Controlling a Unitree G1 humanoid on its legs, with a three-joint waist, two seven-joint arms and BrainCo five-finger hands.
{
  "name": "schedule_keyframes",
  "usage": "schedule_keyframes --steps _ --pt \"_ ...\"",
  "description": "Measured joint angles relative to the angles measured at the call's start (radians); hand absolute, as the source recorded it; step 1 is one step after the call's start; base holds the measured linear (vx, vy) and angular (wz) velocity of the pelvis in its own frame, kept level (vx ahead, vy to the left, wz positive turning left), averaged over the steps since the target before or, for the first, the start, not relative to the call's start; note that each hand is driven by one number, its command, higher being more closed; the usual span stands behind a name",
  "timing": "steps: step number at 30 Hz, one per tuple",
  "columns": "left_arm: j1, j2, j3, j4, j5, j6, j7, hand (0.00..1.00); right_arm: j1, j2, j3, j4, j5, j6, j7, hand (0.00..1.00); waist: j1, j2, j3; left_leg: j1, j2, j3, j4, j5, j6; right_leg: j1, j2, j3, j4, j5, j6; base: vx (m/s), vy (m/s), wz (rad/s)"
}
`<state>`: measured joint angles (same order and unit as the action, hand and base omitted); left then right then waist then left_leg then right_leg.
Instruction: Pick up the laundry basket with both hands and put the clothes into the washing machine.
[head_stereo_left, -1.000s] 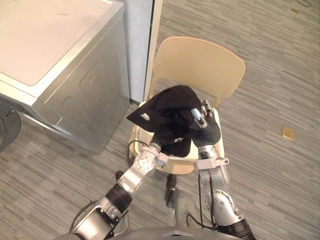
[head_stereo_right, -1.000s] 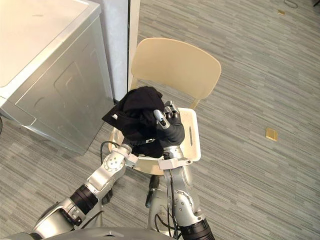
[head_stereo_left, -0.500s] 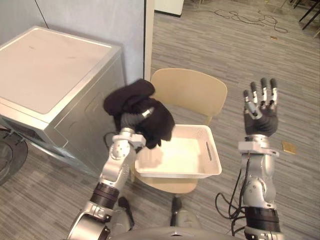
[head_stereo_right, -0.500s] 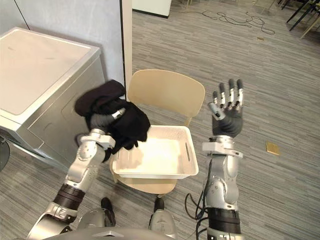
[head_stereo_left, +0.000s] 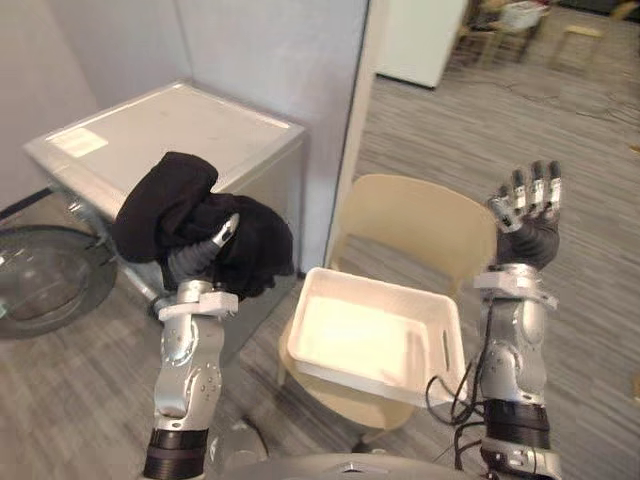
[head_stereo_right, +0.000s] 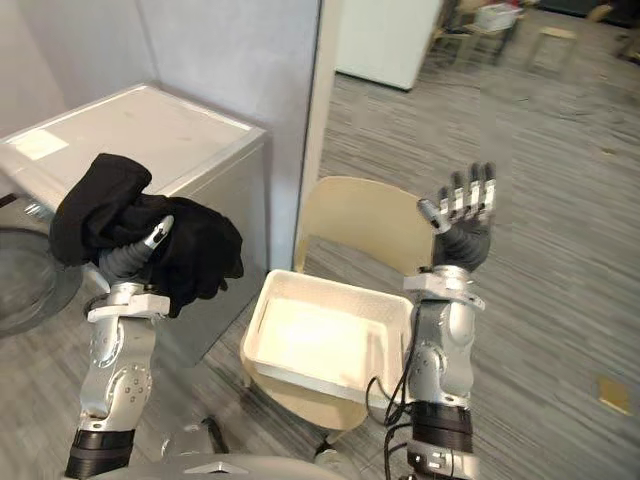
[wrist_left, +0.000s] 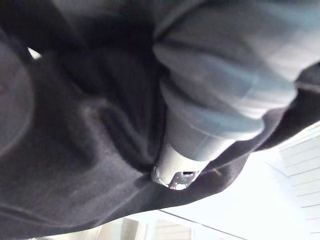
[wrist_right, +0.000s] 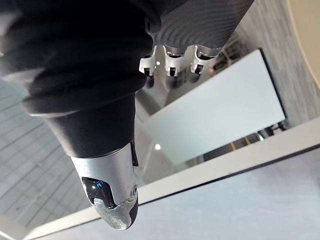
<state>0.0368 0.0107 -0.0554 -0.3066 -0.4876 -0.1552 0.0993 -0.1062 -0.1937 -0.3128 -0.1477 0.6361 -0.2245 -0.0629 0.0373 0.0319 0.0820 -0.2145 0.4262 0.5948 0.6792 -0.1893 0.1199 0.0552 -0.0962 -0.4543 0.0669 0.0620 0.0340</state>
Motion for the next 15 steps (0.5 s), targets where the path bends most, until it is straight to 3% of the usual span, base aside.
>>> schedule_keyframes --steps 1,2,3,5,6,7,9,11,12,13,14,15 --pt "0.011 0.0 -0.011 0.001 0.0 -0.001 -0.005 1.0 0.023 0.0 -0.039 -0.006 -0.015 -0.005 -0.011 0.0 -0.008 0.003 -0.003 0.06 0.054 0.079 0.143 -0.045 0.021 0.022 -0.005 -0.046 0.007 -0.001 -0.001 0.03 0.07 0.77" --pt "0.016 0.0 -0.016 0.001 0.0 -0.004 -0.008 1.0 0.038 0.0 -0.058 -0.012 -0.015 -0.01 -0.012 0.0 -0.011 0.004 -0.007 0.084 0.071 0.1 0.175 -0.057 0.028 0.025 -0.009 -0.067 0.011 -0.001 -0.001 0.01 0.116 1.08" --pt "0.023 0.0 -0.024 0.001 0.0 -0.006 -0.018 1.0 0.073 0.001 -0.097 -0.039 -0.016 -0.017 -0.013 0.0 -0.02 0.006 -0.008 0.125 0.103 0.127 0.2 -0.089 0.016 0.028 -0.024 -0.113 0.017 0.001 0.002 -0.04 0.16 1.31" --pt "0.037 0.0 -0.024 0.004 0.001 -0.006 -0.019 1.0 0.106 0.014 -0.144 -0.079 -0.032 -0.022 -0.016 0.0 -0.057 0.012 -0.013 0.149 0.14 0.154 0.163 -0.132 -0.075 0.019 -0.059 -0.193 0.05 -0.001 0.016 -0.05 0.208 1.44" --pt "0.041 -0.002 -0.024 0.006 0.001 -0.006 -0.019 1.0 0.107 0.021 -0.167 -0.089 -0.057 -0.028 -0.017 0.0 -0.066 0.017 -0.017 0.125 0.103 0.164 0.117 -0.168 -0.144 0.008 -0.077 -0.224 0.074 0.003 0.033 -0.05 0.3 1.57" --pt "0.048 0.018 -0.02 0.015 0.001 -0.006 -0.018 1.0 0.107 0.04 -0.183 -0.092 -0.077 -0.029 -0.028 0.0 -0.078 -0.032 -0.033 0.074 -0.01 0.112 0.024 -0.182 -0.159 -0.025 -0.137 -0.261 0.073 0.007 0.05 -0.08 0.407 1.69" --pt "0.048 0.022 -0.017 0.062 0.002 -0.006 -0.018 1.0 0.087 0.028 -0.19 -0.1 -0.113 -0.029 -0.034 0.0 -0.078 -0.075 -0.047 0.027 -0.116 0.058 -0.039 -0.155 -0.129 -0.023 -0.185 -0.275 0.029 0.015 0.058 -0.12 0.382 1.43" --pt "0.048 0.02 -0.025 0.116 0.002 -0.005 -0.018 1.0 0.046 0.024 -0.209 -0.115 -0.156 -0.032 -0.04 0.0 -0.074 -0.062 -0.037 0.01 -0.192 -0.009 -0.055 -0.158 -0.121 -0.016 -0.223 -0.26 0.063 0.017 0.047 -0.13 0.288 1.25" --pt "0.048 0.019 -0.029 0.137 0.002 -0.005 -0.018 1.0 0.031 0.02 -0.209 -0.116 -0.173 -0.033 -0.047 0.0 -0.082 -0.06 -0.034 0.006 -0.236 -0.05 -0.074 -0.156 -0.095 -0.035 -0.256 -0.206 0.151 0.004 0.001 -0.13 0.366 1.82" --pt "0.045 0.018 -0.039 0.166 0.002 -0.005 -0.019 1.0 0.037 0.019 -0.216 -0.12 -0.188 -0.031 -0.052 0.0 -0.1 -0.052 -0.024 0.005 -0.306 -0.14 -0.135 -0.148 -0.06 -0.12 -0.256 0.02 0.342 -0.086 -0.084 -0.1 0.364 1.89" --pt "0.044 0.021 -0.057 0.182 0.002 -0.005 -0.018 1.0 0.059 0.019 -0.23 -0.142 -0.197 -0.029 -0.052 0.0 -0.116 -0.039 -0.016 0.009 -0.349 -0.194 -0.198 -0.145 -0.055 -0.184 -0.186 0.222 0.424 -0.152 -0.052 -0.05 0.318 1.98" --pt "0.033 0.02 -0.089 0.199 0.002 -0.005 -0.019 1.0 0.087 0.019 -0.258 -0.189 -0.201 -0.029 -0.053 0.0 -0.132 -0.033 -0.005 0.023 -0.385 -0.244 -0.267 -0.12 -0.039 -0.221 -0.102 0.351 0.466 -0.199 -0.016 0.0 0.165 1.46"
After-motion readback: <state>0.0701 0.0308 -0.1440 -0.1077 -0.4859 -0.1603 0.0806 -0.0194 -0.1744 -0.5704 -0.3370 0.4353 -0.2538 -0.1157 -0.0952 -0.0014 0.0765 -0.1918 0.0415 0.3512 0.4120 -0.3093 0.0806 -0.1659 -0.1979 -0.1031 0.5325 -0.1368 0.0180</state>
